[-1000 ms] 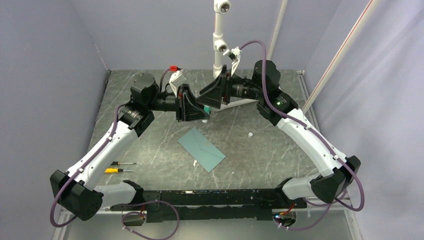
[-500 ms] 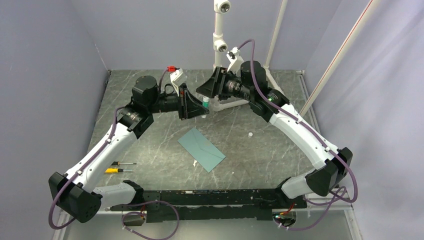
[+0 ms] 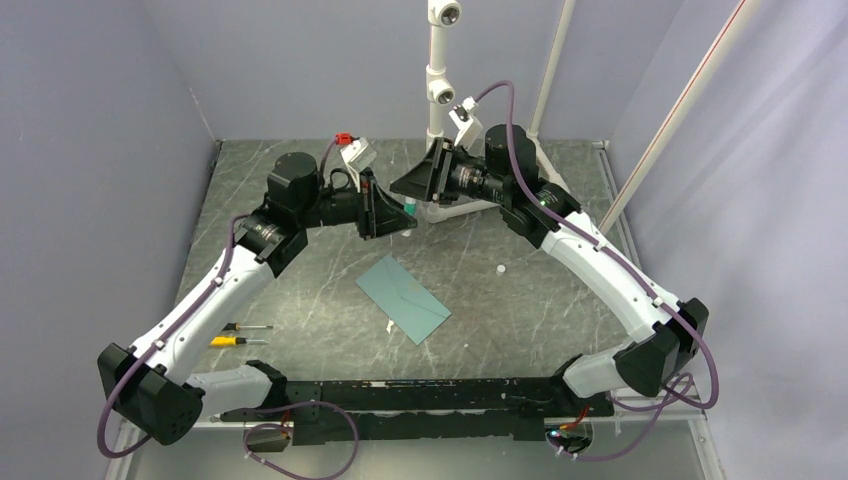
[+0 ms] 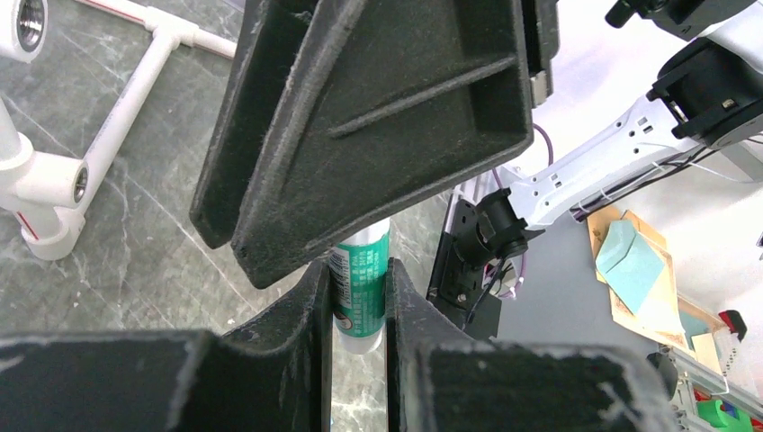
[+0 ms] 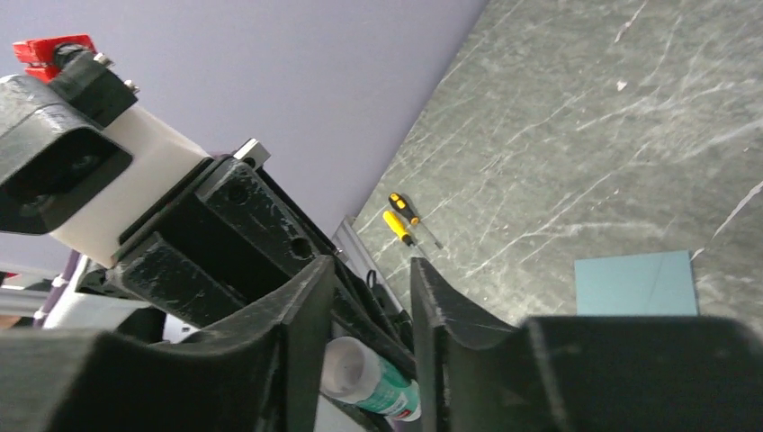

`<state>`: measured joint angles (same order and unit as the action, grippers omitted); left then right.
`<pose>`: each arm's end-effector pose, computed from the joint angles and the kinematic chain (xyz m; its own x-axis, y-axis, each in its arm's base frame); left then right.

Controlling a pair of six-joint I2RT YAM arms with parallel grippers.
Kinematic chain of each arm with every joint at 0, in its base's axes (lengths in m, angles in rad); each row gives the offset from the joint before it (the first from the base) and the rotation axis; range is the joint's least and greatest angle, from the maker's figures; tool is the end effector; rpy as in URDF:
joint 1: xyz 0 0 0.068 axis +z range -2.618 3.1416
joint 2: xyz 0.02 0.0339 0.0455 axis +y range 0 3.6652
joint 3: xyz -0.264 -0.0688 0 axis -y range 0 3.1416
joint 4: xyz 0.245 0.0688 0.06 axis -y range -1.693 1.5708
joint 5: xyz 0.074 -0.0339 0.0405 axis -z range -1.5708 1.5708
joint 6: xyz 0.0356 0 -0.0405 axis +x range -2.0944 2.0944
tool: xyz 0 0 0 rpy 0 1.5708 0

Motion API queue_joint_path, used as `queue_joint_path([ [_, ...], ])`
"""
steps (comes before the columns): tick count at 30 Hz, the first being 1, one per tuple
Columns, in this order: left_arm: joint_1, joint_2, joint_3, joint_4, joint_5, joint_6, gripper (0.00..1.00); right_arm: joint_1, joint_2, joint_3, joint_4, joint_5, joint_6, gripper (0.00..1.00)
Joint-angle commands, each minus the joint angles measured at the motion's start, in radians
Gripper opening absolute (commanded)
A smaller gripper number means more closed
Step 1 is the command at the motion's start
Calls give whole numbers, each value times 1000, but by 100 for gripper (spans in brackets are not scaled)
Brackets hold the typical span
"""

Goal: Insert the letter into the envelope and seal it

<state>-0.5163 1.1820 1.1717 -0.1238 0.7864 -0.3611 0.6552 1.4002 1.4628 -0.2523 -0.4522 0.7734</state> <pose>0.2170 -0.1521 0.4020 -0.4475 -0.0329 -0.8937 0.8558 0.2741 -0.4387 0.2443 0.2074 0.4289 -0.7275 0.2334 -0.6451 -0.5312 0.4035 0.7450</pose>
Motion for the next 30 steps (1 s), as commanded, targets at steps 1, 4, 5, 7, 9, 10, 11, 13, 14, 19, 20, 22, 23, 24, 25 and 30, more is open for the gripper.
queue_joint_path([
  [1, 1, 1, 44, 29, -32, -21, 2, -2, -2, 9, 5, -45, -9, 34],
  [4, 1, -4, 38, 35, -37, -36, 2, -2, 8, 31, -13, -61, -20, 33],
  [5, 1, -4, 41, 32, -40, -40, 2, -2, 14, 43, -24, -69, -26, 37],
  [7, 1, -2, 48, 20, -40, -40, 2, -2, 16, 52, -35, -76, -32, 45],
  [9, 1, 1, 53, 10, -42, -37, 2, -3, 8, 43, -25, -74, -29, 50],
  [10, 1, 3, 56, 8, -41, -35, 2, -4, 5, 38, -19, -76, -27, 51],
  [11, 1, 4, 56, 4, -44, -35, 3, -6, 4, 36, -15, -81, -25, 51],
  [13, 1, 7, 57, 2, -47, -36, 2, -8, 5, 33, -10, -89, -19, 49],
  [14, 1, 8, 57, 1, -45, -38, 2, -9, 4, 29, -8, -89, -18, 45],
  [19, 1, 14, 63, 9, -29, -42, 2, -18, -1, 20, -5, -92, -23, 14],
  [20, 1, 14, 63, 11, -22, -41, 2, -21, -5, 17, 1, -96, -32, 5],
  [22, 1, 18, 67, 17, 16, -37, 2, -27, -16, 9, 22, -109, -59, 0],
  [23, 1, 19, 70, 21, 45, -34, 2, -31, -24, 1, 44, -132, -86, 0],
  [24, 1, 22, 72, 25, 83, -30, 2, -37, -33, -9, 76, -164, -120, 0],
  [25, 1, 24, 75, 32, 147, -28, 2, -47, -44, -25, 118, -211, -158, 0],
  [30, 1, 40, 80, 141, 431, -70, 3, -72, -98, -173, 476, -615, -268, 0],
])
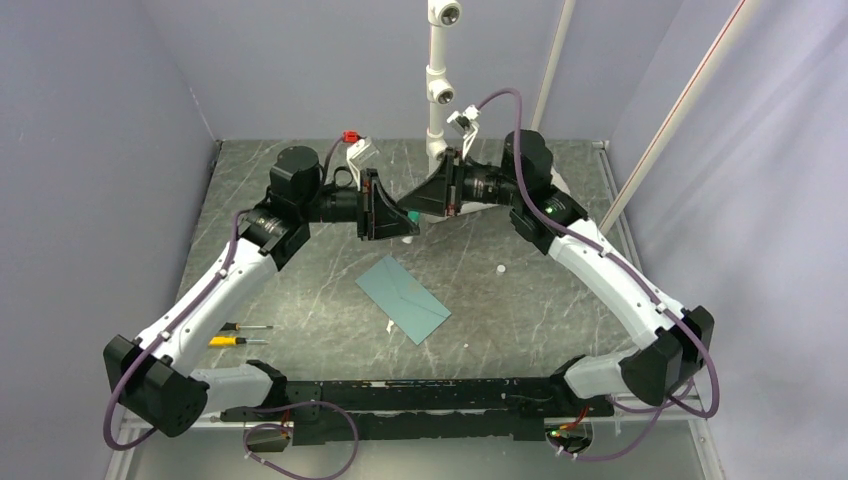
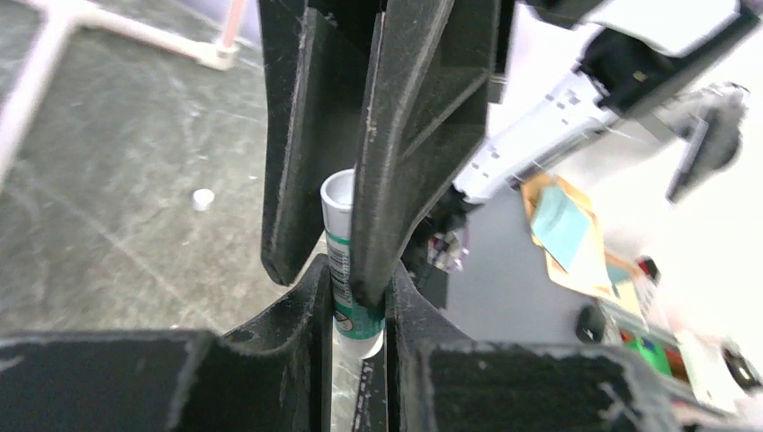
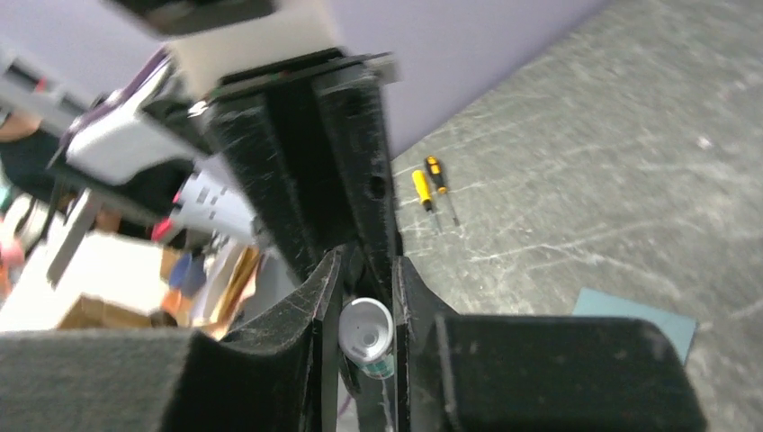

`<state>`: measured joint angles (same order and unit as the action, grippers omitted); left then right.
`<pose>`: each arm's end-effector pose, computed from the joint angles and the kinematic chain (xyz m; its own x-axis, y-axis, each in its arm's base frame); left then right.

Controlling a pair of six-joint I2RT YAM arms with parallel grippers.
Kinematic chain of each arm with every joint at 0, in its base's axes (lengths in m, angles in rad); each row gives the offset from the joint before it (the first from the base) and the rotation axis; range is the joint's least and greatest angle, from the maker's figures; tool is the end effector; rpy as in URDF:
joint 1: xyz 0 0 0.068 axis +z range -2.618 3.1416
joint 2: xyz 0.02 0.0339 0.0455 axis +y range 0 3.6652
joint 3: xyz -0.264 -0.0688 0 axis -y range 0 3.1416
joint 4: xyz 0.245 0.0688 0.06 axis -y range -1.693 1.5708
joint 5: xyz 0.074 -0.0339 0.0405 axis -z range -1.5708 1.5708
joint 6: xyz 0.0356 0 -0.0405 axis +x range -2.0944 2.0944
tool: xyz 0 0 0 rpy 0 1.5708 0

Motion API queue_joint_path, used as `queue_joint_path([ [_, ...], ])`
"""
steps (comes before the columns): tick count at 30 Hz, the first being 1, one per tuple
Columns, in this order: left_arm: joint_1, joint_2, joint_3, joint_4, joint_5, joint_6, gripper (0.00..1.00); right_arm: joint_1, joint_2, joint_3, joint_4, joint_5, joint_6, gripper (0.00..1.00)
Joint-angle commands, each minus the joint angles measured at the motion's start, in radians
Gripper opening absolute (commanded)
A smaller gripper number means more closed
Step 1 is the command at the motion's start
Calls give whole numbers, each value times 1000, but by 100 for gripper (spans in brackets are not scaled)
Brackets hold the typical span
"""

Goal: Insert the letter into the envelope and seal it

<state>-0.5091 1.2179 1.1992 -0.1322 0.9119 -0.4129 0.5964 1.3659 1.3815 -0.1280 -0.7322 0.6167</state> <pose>0.2216 -0.1560 0.4022 -0.5139 0.0055 -0.8579 0.8458 0.1701 -0.5056 0.2432 0.1939 0.4245 -0.6352 0.0887 -0.7673 -0.7355 0.2340 0.6359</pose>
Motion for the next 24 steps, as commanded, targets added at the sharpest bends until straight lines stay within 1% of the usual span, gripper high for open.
queue_joint_path([
  [1, -6, 6, 52, 175, 344, -27, 3, -12, -62, -98, 381, -391, -119, 0],
  [4, -6, 6, 51, 233, 436, -61, 2, -11, -28, -43, 316, -546, -190, 0],
  [5, -5, 4, 50, 257, 455, -78, 2, -9, -23, -30, 293, -568, -206, 0],
  [7, -6, 1, 48, 312, 503, -116, 2, -10, -42, -24, 270, -580, -239, 0],
  [9, -6, -6, 46, 334, 493, -128, 2, -10, -70, -19, 241, -503, -248, 0],
  [10, -6, -9, 48, 322, 478, -115, 2, -9, -81, -13, 202, -442, -248, 8],
  [11, -6, -9, 54, 301, 456, -97, 2, -10, -86, 1, 179, -361, -237, 30],
  [12, -6, -7, 61, 274, 426, -79, 2, -10, -85, 21, 120, -266, -214, 47],
  [13, -6, -4, 70, 239, 388, -56, 3, -10, -78, 44, 66, -172, -177, 57],
  [14, -6, 1, 84, 183, 339, -20, 2, -9, -67, 77, 13, -33, -137, 64],
  [15, -6, 4, 92, 153, 276, 3, 2, -10, -58, 96, -41, 66, -93, 67],
  [16, -6, 6, 97, 137, 225, 19, 2, -10, -49, 106, -75, 134, -43, 69],
  [17, -6, 8, 97, 110, 157, 31, 2, -10, -44, 107, -91, 169, -9, 71],
  [20, -6, 8, 92, 83, -1, 52, 2, 3, -41, 72, -61, 192, 72, 72],
  [21, -6, 9, 91, 85, -27, 46, 2, 10, -46, 60, -47, 195, 84, 70],
  [24, -6, 16, 83, 120, -33, 8, 3, 17, -50, 58, -74, 220, 80, 57],
])
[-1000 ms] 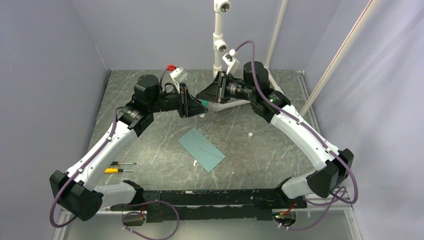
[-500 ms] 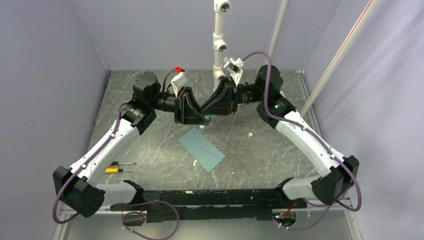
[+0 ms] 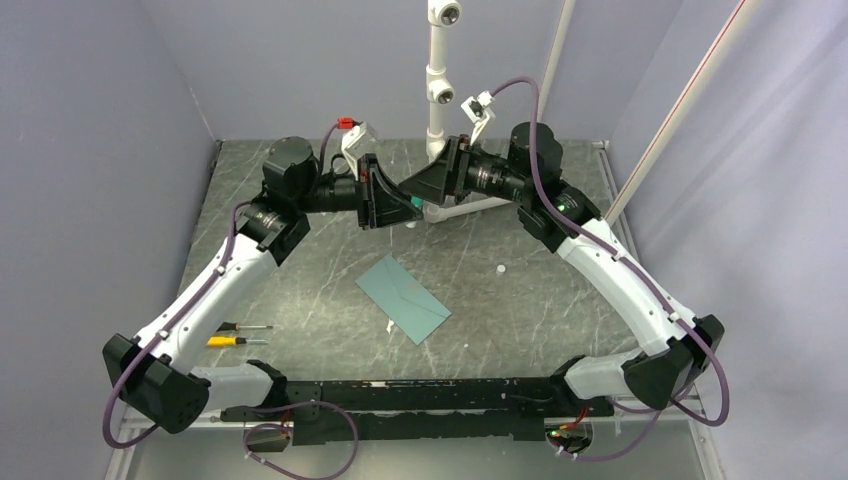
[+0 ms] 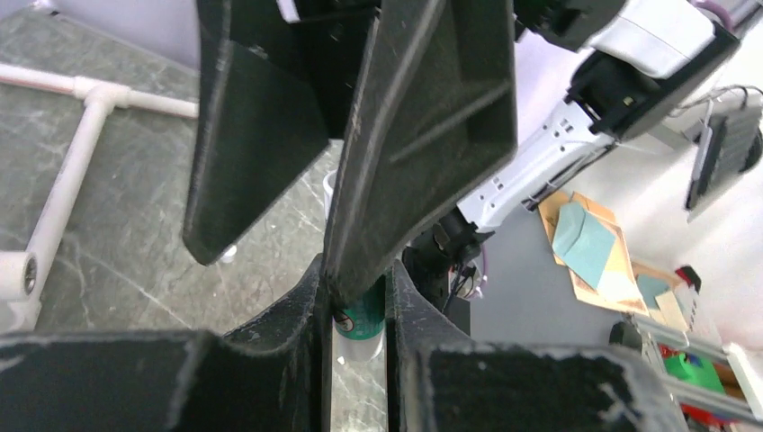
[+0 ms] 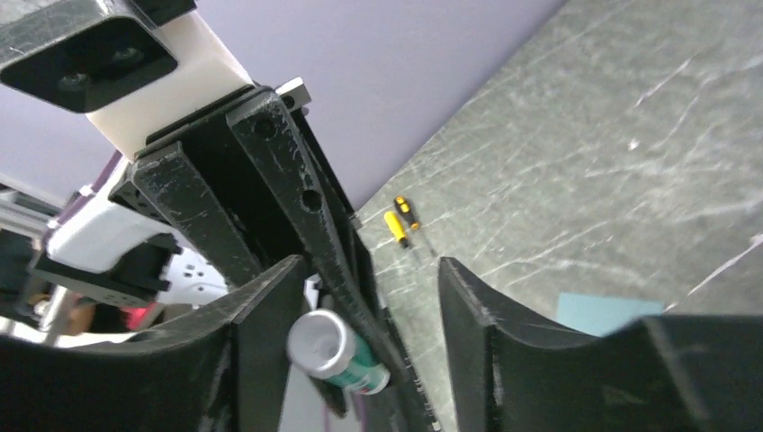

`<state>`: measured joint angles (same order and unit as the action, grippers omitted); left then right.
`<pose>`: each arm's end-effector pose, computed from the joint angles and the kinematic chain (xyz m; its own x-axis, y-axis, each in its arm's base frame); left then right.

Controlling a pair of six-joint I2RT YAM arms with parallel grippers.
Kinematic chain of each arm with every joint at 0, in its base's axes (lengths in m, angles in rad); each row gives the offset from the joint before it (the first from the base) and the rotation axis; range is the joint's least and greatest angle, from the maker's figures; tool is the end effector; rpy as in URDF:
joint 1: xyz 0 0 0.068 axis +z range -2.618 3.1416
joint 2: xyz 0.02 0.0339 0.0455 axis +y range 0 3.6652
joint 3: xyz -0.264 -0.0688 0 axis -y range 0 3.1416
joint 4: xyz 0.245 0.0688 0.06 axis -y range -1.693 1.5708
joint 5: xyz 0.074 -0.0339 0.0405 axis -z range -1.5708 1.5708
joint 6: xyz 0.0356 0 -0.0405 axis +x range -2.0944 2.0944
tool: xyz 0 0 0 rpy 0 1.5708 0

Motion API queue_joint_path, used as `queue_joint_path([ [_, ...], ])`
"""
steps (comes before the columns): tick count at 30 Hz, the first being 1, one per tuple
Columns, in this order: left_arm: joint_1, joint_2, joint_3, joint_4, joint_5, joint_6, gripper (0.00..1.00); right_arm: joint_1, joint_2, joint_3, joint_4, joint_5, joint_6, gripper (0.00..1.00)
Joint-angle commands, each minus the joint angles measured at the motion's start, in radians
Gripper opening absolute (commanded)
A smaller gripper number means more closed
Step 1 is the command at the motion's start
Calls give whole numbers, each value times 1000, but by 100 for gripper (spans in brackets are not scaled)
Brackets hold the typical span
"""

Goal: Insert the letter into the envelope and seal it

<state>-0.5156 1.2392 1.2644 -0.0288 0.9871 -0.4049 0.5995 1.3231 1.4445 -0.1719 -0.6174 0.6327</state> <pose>0.2212 -0.1595 0.4289 -0.3959 -0.0252 -0.9180 0.9158 0.0632 -0.3967 0.2312 0.1830 0.4535 -0.5879 0.1822 -0.7881 -0.7313 0.2967 0.6141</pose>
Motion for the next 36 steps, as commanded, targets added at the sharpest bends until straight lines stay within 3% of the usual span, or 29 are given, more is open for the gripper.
queue_joint_path([
  [1, 0, -2, 14, 21, -109, -14, 2, 14, -13, -10, -25, 106, 64, 52],
  [8, 0, -7, -18, 70, -115, -57, 2, 14, -21, -29, 29, 68, 70, 27],
  [11, 1, 2, -11, 78, -43, -64, 3, 12, -14, -30, 39, 19, 26, 3],
  [12, 0, 9, -4, 79, 1, -66, 2, 9, -16, -37, 58, -12, -7, 0],
  [18, 0, 22, -27, 207, 228, -150, 2, -3, -60, -136, 378, -459, -123, 0],
  [21, 0, 17, -35, 231, 246, -163, 2, -3, -42, -119, 362, -536, -131, 0],
  [24, 0, 18, -30, 206, 200, -148, 2, -3, -28, -90, 262, -390, -116, 0],
  [26, 0, 16, -28, 181, 151, -133, 2, -3, -19, -63, 163, -242, -107, 18],
  [27, 0, 16, -27, 163, 110, -123, 2, -3, -11, -49, 108, -176, -87, 23],
  [28, 0, 18, -25, 144, 87, -118, 2, -3, -5, -43, 84, -118, -68, 21],
  [30, 0, 27, -20, 104, 26, -116, 2, -3, -1, -59, 102, -75, -9, 0],
  [31, 1, 34, -15, 92, 16, -120, 5, -3, 2, -70, 130, -82, 24, 0],
  [36, 0, 78, 11, 54, -19, -175, 36, -3, 26, -56, 117, -133, -24, 0],
])
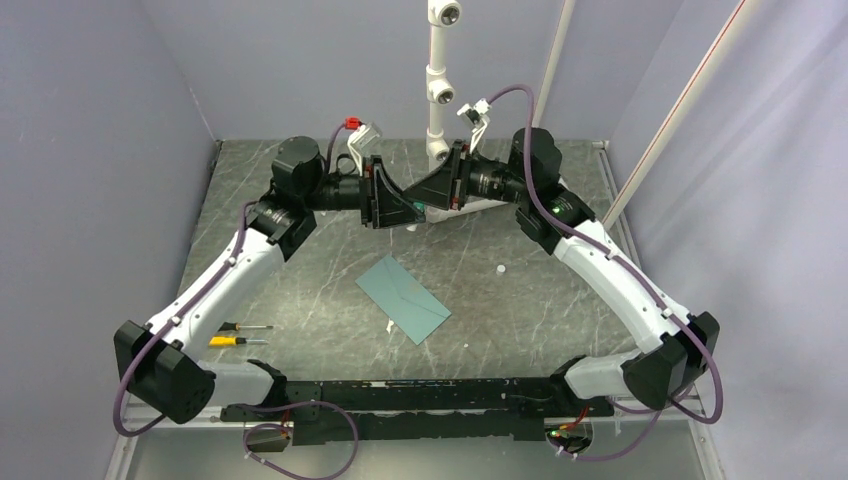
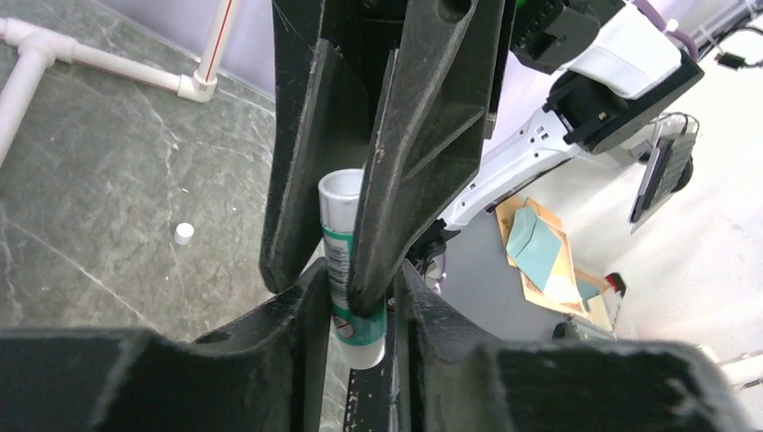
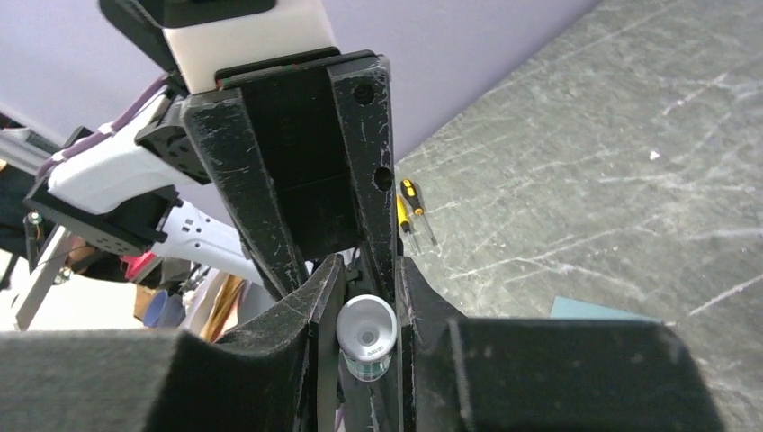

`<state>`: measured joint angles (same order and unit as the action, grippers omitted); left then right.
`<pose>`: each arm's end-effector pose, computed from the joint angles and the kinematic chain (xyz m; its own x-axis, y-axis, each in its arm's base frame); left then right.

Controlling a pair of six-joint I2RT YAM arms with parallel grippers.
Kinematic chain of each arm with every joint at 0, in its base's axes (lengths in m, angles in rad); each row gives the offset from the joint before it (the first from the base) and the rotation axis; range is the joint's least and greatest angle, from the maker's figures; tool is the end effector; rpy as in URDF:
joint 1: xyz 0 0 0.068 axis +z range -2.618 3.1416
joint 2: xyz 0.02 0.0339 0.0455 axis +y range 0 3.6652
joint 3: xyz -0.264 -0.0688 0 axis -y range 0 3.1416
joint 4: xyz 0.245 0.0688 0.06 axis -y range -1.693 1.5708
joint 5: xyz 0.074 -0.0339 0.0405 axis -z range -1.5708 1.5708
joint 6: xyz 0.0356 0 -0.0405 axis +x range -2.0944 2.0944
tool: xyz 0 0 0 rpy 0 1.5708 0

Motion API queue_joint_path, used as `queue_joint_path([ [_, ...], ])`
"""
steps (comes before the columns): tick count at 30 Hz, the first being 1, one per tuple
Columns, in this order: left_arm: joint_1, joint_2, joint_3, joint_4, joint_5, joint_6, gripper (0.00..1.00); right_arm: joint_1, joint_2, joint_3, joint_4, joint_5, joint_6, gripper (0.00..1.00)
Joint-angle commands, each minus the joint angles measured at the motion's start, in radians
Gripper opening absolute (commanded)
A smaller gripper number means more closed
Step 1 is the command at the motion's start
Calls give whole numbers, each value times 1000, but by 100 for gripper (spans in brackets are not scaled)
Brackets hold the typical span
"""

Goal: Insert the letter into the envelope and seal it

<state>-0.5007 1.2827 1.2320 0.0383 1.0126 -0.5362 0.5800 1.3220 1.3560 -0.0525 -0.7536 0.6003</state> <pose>0.2360 -0.1636 0.4130 -0.5194 -0.0243 -0.8542 0.8526 0.0525 -0.5199 0.2357 0.1836 0.4358 -0.5618 0.1244 -0.8179 -0.7932 0.1997 0.5752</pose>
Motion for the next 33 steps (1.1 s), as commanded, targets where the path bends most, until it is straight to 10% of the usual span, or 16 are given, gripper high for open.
queue_joint_path([
  [1, -15, 37, 36, 4, -62, -66, 40, 17, 32, 43, -21, 7, -4, 0],
  [5, -14, 41, -20, 76, -129, -149, 40, 17, 48, 57, -36, 33, 16, 0],
  [8, -15, 42, -45, 99, -178, -182, 10, 17, 42, 40, -9, 56, 57, 0],
  [13, -15, 19, -69, 85, -301, -189, 3, 17, 3, 52, -108, 241, 26, 52],
  [16, -15, 1, -63, 31, -445, -226, 2, 17, -94, -7, -134, 451, -11, 65],
  [33, -12, 27, 75, -225, -691, -526, 2, 227, -121, -54, -233, 761, -249, 67],
])
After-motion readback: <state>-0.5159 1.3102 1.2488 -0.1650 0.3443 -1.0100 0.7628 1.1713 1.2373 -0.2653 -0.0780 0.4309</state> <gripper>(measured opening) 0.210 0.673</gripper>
